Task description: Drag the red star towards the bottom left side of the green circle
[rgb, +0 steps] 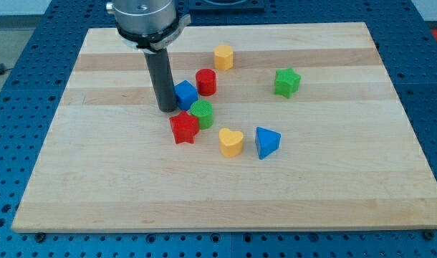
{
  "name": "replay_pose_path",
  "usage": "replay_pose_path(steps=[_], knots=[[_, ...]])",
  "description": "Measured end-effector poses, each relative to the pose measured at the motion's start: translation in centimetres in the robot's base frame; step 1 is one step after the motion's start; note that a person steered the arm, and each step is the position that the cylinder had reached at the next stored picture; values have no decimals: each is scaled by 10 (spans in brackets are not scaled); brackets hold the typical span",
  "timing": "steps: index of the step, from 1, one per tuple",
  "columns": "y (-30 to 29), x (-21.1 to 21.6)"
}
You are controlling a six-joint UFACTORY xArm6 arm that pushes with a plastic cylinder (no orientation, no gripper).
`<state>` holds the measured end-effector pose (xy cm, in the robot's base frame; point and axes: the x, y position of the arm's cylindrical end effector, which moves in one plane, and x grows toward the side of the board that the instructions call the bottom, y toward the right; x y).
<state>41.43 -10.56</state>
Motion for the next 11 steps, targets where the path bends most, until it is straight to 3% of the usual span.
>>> replay_pose_path(steps=[2, 3, 5, 7, 8, 11], knots=[[-12, 93], [19, 108], [41, 75], [17, 113], [-2, 102], [28, 52]])
